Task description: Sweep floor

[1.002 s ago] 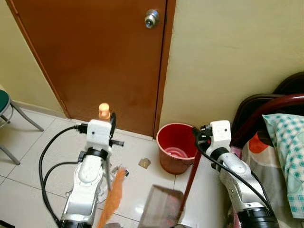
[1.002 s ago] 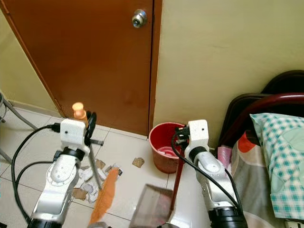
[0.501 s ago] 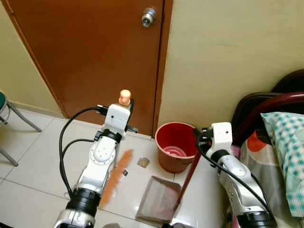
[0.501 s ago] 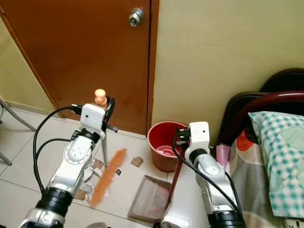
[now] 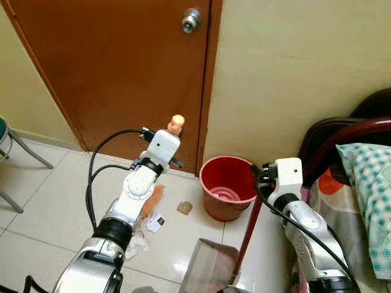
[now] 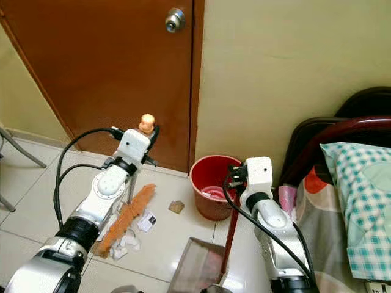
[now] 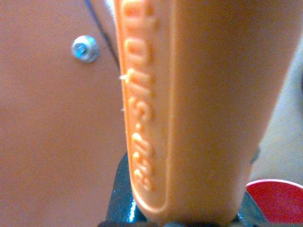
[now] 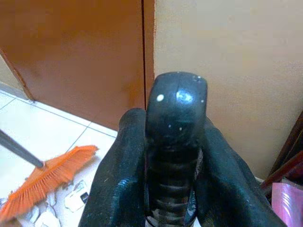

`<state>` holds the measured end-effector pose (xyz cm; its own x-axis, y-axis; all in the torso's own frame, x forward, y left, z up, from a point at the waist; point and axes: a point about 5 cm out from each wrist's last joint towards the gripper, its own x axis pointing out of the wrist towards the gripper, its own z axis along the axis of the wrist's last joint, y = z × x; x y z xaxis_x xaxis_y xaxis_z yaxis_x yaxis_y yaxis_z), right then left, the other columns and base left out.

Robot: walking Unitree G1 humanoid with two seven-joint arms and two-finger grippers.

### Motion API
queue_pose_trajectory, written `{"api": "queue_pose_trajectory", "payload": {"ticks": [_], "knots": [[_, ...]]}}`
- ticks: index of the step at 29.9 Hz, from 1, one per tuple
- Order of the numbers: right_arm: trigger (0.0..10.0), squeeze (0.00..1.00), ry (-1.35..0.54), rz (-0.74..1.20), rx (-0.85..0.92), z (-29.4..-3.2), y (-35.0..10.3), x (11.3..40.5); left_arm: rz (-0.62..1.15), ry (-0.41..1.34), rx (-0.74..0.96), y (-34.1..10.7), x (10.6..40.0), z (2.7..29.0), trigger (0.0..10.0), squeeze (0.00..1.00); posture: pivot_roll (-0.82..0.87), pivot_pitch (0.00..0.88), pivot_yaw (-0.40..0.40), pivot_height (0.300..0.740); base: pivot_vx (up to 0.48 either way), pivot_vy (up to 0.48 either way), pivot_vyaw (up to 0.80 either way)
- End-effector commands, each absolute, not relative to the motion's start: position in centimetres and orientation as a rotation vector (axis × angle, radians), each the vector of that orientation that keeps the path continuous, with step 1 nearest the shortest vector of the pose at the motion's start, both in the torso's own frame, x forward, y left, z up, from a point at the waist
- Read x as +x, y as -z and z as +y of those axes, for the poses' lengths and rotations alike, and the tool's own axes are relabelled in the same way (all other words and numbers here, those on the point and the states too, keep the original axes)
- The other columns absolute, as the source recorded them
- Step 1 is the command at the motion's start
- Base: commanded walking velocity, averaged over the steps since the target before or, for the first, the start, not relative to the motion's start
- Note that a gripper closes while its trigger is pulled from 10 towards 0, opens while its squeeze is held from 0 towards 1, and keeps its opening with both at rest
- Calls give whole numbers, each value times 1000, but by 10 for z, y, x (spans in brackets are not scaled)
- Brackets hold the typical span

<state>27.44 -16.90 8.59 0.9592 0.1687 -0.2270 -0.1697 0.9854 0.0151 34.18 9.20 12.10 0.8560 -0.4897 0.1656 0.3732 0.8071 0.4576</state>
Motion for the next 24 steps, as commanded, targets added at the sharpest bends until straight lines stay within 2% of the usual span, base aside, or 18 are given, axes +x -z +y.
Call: {"api": "queue_pose_trajectory", "payload": {"ticks": [1,5,11,15,20,24], "knots": [[10000,0,-155,200,-8,-171,-94,274,-404,553,465,-143,345,77,10000,0,-77,78,-19,740,0,0,0],[10000,0,-156,200,-8,-171,-95,273,-421,607,474,-142,344,70,10000,0,-81,85,-19,740,0,0,0],[10000,0,-160,198,-8,-168,-96,271,-399,821,476,-124,327,38,10000,0,-88,96,-15,740,0,0,0],[10000,0,-159,199,-6,-167,-96,271,-384,864,480,-118,323,31,10000,0,-92,101,-12,740,0,0,0],[10000,0,-155,199,-2,-165,-97,271,-253,999,473,-91,308,15,10000,0,-98,105,-4,740,0,0,0],[10000,0,-151,199,0,-165,-97,272,-213,1044,471,-83,303,12,10000,0,-99,104,-1,740,0,0,0]]}}
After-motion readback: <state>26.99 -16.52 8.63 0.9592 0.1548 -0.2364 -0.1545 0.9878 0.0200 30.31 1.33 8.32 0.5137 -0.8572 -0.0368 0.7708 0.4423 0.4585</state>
